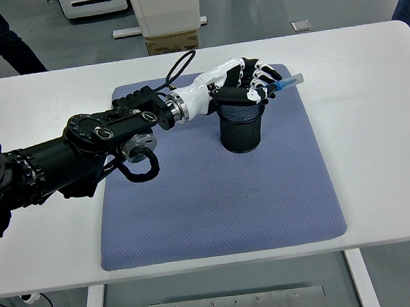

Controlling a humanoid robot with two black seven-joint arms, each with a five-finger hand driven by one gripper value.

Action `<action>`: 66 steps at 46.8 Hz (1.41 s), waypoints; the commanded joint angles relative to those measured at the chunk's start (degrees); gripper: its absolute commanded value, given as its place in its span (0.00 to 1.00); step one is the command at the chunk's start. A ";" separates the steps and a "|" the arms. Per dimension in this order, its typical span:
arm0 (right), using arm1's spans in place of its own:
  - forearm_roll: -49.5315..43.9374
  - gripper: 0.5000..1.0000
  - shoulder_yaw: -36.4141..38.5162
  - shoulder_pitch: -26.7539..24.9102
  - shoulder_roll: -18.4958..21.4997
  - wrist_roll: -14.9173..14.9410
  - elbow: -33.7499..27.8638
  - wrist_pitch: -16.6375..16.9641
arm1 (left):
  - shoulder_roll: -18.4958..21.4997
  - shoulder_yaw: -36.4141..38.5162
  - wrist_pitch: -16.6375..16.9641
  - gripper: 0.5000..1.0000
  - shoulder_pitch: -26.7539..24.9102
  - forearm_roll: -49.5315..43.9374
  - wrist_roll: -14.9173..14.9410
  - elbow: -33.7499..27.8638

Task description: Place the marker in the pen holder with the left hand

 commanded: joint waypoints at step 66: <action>0.00 1.00 0.01 0.01 0.00 0.01 0.00 0.00 | 13.45 -3.57 6.71 1.00 -2.47 -0.01 0.32 -0.76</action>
